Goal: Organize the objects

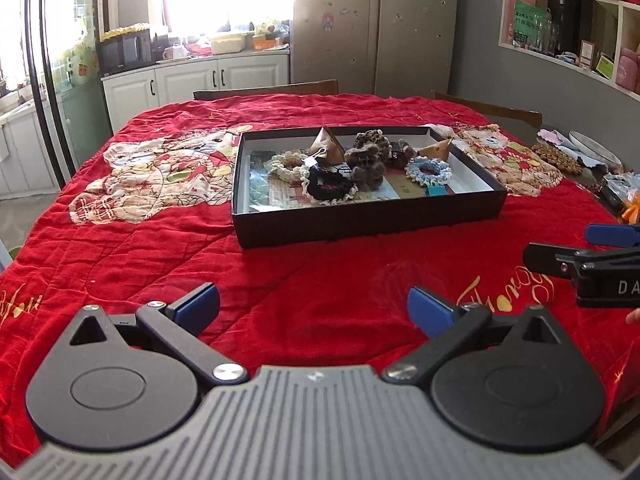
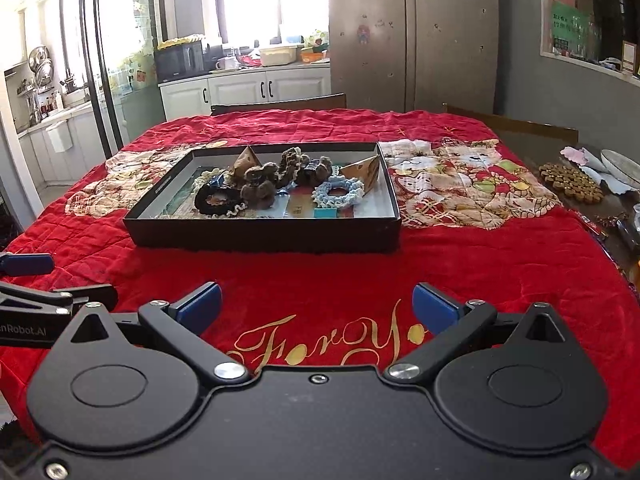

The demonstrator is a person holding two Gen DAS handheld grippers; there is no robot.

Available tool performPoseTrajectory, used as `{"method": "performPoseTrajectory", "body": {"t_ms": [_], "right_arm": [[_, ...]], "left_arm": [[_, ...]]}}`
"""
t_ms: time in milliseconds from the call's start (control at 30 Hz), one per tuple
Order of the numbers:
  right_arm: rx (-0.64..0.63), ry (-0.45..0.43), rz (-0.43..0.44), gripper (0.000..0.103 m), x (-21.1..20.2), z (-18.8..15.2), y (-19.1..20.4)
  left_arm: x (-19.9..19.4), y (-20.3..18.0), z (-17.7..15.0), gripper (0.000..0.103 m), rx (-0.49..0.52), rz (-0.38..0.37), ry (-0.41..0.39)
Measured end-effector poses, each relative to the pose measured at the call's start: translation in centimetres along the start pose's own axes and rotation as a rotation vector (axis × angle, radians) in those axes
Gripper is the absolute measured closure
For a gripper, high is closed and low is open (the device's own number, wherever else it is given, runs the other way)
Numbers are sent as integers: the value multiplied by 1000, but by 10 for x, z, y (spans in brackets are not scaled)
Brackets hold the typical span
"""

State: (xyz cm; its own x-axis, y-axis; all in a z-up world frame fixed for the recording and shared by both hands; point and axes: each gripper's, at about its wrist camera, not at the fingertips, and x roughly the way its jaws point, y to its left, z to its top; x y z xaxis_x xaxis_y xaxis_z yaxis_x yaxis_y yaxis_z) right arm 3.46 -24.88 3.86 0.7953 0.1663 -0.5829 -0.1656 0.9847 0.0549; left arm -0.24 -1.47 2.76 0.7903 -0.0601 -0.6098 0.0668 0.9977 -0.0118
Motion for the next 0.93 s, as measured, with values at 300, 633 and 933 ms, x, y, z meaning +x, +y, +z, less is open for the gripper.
{"method": "performPoseTrajectory", "body": {"t_ms": [300, 633, 933], "right_arm": [[-7, 15, 1, 1, 4, -2, 1], [-8, 23, 1, 1, 6, -4, 1], [-10, 27, 3, 1, 8, -4, 1]], "left_arm": [[4, -2, -1, 0, 7, 19, 16], [3, -6, -3, 0, 30, 11, 8], [-1, -10, -4, 0, 52, -3, -27]]}}
